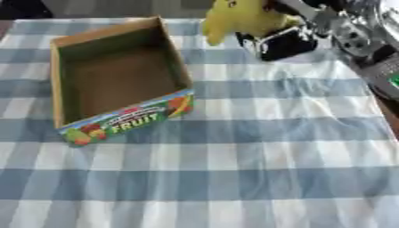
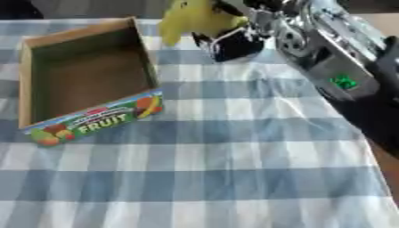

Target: Pick up objects on the table and place them in the box.

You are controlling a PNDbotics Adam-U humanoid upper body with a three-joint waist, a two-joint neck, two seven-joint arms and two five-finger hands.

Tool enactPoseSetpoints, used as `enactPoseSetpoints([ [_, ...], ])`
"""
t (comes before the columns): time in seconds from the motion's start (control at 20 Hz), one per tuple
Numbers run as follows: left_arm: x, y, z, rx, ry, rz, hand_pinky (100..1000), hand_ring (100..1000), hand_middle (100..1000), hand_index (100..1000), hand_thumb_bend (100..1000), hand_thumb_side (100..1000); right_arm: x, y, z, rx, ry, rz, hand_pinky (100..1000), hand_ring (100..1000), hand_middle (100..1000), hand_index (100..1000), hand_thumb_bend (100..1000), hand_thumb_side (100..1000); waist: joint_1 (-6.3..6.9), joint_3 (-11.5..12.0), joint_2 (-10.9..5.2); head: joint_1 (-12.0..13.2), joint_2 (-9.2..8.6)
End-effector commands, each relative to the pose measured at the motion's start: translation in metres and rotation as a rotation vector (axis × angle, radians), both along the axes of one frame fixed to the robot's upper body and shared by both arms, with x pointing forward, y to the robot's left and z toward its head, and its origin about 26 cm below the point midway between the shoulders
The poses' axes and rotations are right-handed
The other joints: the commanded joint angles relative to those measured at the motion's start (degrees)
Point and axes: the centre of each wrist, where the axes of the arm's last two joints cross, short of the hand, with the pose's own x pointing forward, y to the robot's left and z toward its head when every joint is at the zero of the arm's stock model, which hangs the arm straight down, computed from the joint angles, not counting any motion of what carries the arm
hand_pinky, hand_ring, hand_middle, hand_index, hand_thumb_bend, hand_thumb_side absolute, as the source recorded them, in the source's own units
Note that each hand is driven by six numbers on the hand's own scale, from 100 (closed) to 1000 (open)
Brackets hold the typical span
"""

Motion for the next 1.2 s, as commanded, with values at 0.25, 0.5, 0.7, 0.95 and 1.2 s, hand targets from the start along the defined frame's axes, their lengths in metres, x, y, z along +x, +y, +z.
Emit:
enactPoseSetpoints([
  [0.25,-0.002,0.000,0.009,0.021,-0.029,-0.025,664,644,628,893,100,713,0.042,0.037,0.011,-0.006,-0.035,0.019,792,598,212,516,100,267,-0.40,1.3,-1.46,-2.3,-0.19],
  [0.5,-0.002,-0.002,0.009,0.023,-0.026,-0.037,660,644,629,892,100,712,0.071,0.066,0.010,0.026,-0.106,0.038,782,576,213,519,100,268,-0.34,1.5,-1.36,-3.5,0.28],
  [0.7,-0.001,-0.005,0.010,0.024,-0.030,-0.057,659,644,629,892,100,714,0.094,0.092,0.000,0.015,-0.137,0.036,791,575,226,530,100,292,-0.60,2.4,-1.21,-4.4,0.33],
  [0.95,0.001,-0.010,0.015,0.025,-0.044,-0.094,659,645,628,892,100,713,0.129,0.122,-0.028,-0.044,-0.148,-0.009,799,579,227,528,100,300,-1.05,4.2,-0.84,-5.3,0.07],
  [1.2,0.001,-0.012,0.017,0.033,-0.047,-0.115,659,646,629,892,100,716,0.155,0.134,-0.068,-0.061,-0.088,-0.053,795,587,235,525,100,300,-2.04,5.1,-0.80,-5.1,-0.40],
])
